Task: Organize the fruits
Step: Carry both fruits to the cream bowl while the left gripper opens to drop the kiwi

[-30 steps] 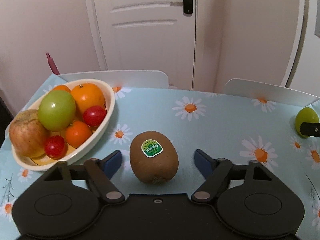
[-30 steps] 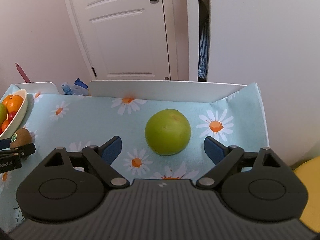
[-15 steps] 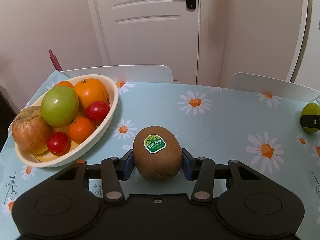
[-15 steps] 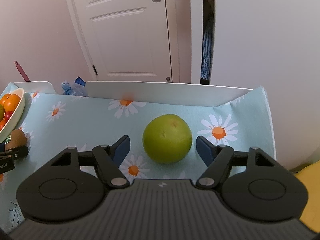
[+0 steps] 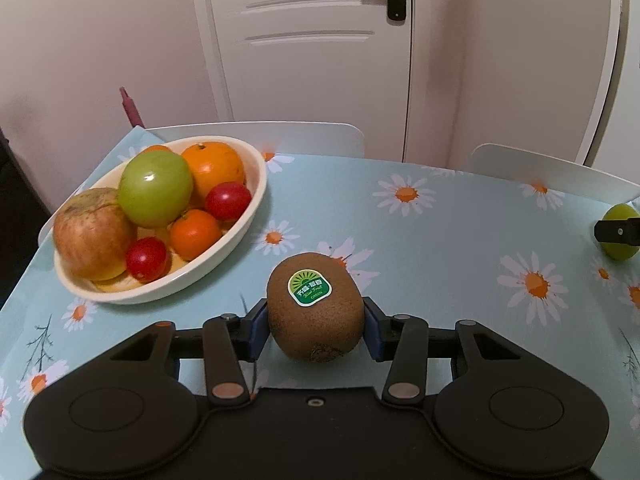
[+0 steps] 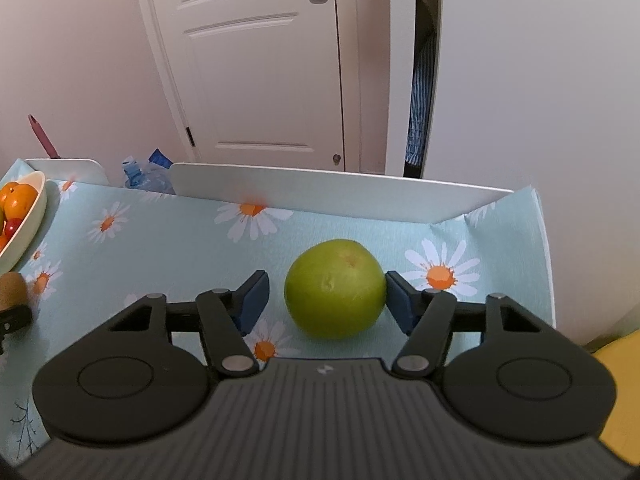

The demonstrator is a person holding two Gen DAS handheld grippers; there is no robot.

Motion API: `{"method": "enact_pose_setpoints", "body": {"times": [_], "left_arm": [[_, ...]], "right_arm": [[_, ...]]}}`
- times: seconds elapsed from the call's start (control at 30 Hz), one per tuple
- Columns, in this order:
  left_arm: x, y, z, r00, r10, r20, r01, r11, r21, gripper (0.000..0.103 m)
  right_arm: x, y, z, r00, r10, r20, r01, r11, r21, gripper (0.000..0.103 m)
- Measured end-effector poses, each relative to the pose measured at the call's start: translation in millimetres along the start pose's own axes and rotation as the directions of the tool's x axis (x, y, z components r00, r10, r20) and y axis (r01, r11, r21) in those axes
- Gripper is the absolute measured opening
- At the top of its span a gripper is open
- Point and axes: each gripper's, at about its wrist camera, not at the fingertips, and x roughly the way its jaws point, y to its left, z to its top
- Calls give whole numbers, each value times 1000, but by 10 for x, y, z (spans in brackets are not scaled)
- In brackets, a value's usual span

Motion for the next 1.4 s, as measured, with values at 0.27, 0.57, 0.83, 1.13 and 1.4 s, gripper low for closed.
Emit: {"method": "enact_pose_setpoints", "body": {"times": [0.27, 0.57, 0.83, 1.13, 1.4], "left_arm": [[-239, 84, -21, 1000, 2, 23, -1, 1000, -24, 51], [-634, 247, 60, 998, 14, 65, -10, 998, -56, 51], [-994, 530, 198, 994, 30, 102, -21, 996, -87, 51], [-1062, 1068, 452, 989, 31, 142, -20, 997, -77, 51], [-835, 1613, 701, 990, 17, 137, -9, 998, -57, 51]], "right_arm": [[-97, 47, 42, 1000, 12, 6, -12, 999, -32, 68], [-441, 382, 159, 994, 101, 32, -98, 991, -87, 68], [-786, 910, 300, 977, 211, 30, -205, 968, -145, 68], [-964, 1654, 569, 961, 271, 57, -258, 952, -165, 68], [-843, 2318, 795, 958, 276, 73, -264, 953, -147, 68]]}}
